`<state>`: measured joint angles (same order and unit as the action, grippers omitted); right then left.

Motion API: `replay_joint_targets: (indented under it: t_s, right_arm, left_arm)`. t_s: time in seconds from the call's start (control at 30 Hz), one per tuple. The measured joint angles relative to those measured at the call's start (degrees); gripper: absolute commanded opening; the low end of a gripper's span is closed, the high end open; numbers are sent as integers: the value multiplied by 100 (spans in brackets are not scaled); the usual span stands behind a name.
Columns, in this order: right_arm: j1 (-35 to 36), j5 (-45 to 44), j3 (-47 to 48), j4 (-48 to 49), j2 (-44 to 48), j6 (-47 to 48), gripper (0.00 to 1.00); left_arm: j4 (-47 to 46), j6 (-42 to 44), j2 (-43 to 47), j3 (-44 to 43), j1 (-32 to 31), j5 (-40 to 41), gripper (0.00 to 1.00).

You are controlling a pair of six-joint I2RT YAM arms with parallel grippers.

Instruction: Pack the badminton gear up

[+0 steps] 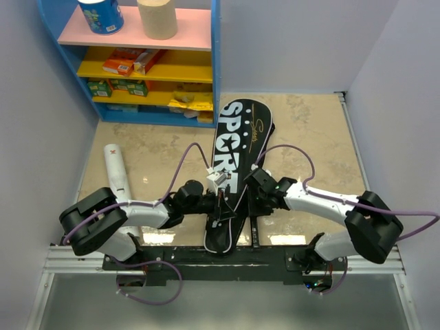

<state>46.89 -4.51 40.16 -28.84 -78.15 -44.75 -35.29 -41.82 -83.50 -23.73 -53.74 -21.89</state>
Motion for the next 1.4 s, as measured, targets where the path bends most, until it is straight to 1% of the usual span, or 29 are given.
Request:
replay_joint_targets:
  t_s: [0.2, 0.33, 0.37, 0.4, 0.47, 0.5, 0.6, 0.7, 0.8, 0.97, 1.07, 1.1, 1.2, 1.4]
  right_arm:
    - [-50, 122, 157, -87, -94, 92, 0]
    - [-66, 162, 48, -66, 173, 90, 0]
    - [-70, 173, -11, -70, 299, 90, 3]
    - [-72, 177, -85, -79, 457, 87, 13]
    - [-72, 216, -199, -98, 743, 83, 25]
    - [-72, 247, -260, -96, 887, 63, 34]
    - [-70, 304, -356, -85, 1128, 42, 43]
    - [-76, 234, -365, 122, 1233, 83, 47]
    - [-90, 109, -365, 87, 1368, 179, 49]
    - [-90, 52, -442, 17, 1561, 249, 49]
    - [-90, 61, -610, -15, 1937, 243, 47]
    - [-90, 90, -660, -24, 2076, 243, 45]
    - [-90, 308, -813, -26, 2546, 238, 39]
    - [-90, 914, -1016, -26, 2767, 251, 37]
  left_arm:
    - [-72, -17, 0, 0, -42, 136, 0]
    - [-131, -61, -26, 0, -85, 160, 0]
    - [-160, -66, -52, -4, -118, 157, 0]
    - [-190, -74, -96, -17, -146, 149, 0]
    - [-278, -111, -229, -55, -216, 114, 0]
    - [-339, -138, -317, -83, -243, 85, 0]
    - [-481, -254, -555, -168, -289, -11, 0]
    - [-540, -361, -719, -249, -350, -284, 0]
    - [-507, -367, -752, -249, -444, -457, 0]
    - [-391, -365, -750, -315, -455, -546, 0]
    - [-297, -365, -717, -328, -461, -584, 0]
    - [-262, -363, -693, -330, -472, -588, 0]
    - [-118, -354, -555, -339, -503, -599, 0]
    - [179, -289, -334, -415, -522, -584, 0]
